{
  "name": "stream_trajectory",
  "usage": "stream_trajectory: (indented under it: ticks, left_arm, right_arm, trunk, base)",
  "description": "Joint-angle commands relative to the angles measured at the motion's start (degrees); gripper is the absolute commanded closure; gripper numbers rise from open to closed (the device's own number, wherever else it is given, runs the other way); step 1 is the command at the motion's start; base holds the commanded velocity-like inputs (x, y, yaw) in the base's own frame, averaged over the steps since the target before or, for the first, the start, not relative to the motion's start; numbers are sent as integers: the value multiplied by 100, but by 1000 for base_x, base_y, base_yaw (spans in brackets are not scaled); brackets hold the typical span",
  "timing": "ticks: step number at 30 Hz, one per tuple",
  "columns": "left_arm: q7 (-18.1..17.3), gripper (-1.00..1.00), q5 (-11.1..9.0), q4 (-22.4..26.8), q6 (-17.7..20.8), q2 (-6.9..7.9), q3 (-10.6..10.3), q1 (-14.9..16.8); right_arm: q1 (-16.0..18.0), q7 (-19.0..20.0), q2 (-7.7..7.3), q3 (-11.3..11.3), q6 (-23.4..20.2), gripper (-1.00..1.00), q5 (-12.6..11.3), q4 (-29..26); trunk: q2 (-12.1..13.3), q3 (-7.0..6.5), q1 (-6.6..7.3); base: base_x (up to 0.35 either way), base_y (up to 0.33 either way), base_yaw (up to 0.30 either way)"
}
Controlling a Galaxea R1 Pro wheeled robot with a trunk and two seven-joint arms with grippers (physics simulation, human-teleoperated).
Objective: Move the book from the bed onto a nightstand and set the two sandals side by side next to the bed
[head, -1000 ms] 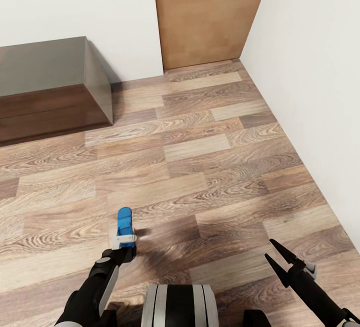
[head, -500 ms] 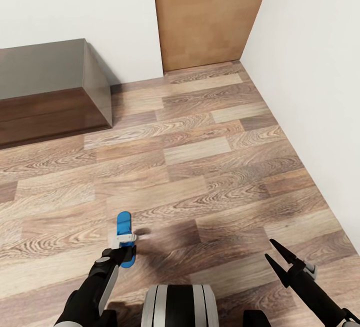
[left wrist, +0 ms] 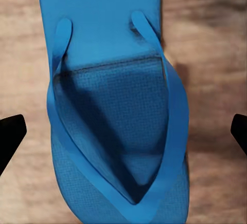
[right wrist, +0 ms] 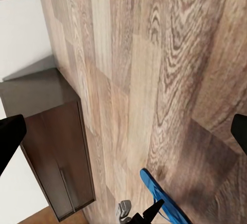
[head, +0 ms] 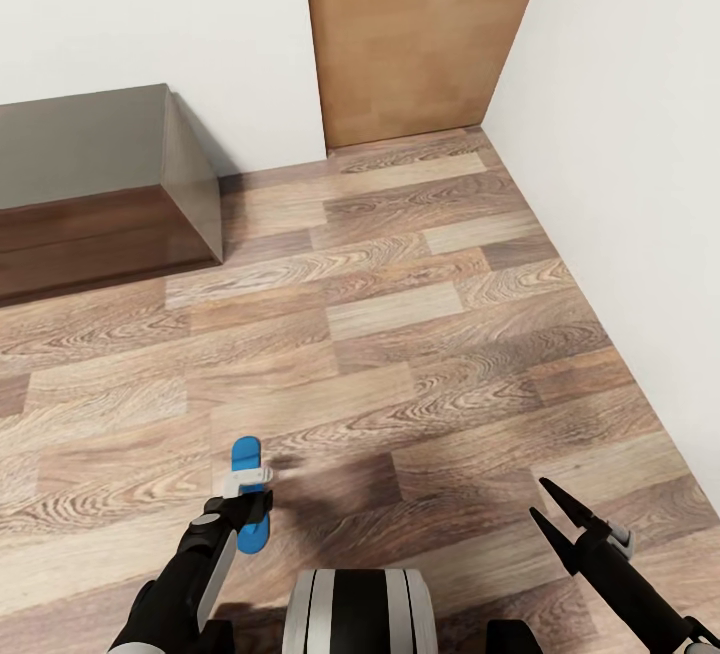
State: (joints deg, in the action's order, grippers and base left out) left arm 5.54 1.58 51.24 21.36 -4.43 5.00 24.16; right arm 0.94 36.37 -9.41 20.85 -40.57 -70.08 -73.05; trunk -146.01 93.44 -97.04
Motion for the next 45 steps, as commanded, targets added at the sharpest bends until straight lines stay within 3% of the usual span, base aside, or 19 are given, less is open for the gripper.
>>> stream_trajectory:
  ticks: [1, 25, 31, 40, 41, 45]
  left_arm:
    - [4, -100, 15, 9, 30, -5, 14, 1]
    - [17, -100, 9, 1, 26, -5, 19, 1]
    - [17, -100, 9, 0, 26, -5, 18, 1]
    - [17, -100, 9, 0, 26, -5, 19, 1]
    - [17, 100, 9, 0, 26, -5, 19, 1]
    - [17, 100, 13, 0, 26, -5, 15, 1]
  right_arm:
    - [2, 2, 0, 6, -38, -100, -23, 2]
    - [2, 2, 0, 6, -38, -100, -23, 2]
    - [2, 2, 0, 6, -38, -100, -23, 2]
    - [2, 2, 0, 6, -36, -100, -23, 2]
    - [2, 2, 0, 6, -37, -100, -23, 2]
    - [2, 2, 0, 6, -37, -100, -23, 2]
  trunk:
    - [-1, 3, 1]
    - [-5, 69, -7]
    - [-13, 202, -22]
    - [-13, 202, -22]
    - [-13, 202, -22]
    - [-13, 202, -22]
  base:
    - [8, 0, 0]
    - [1, 0, 0]
    - [0, 0, 0]
    - [0, 0, 0]
    - [0, 0, 0]
    - [0, 0, 0]
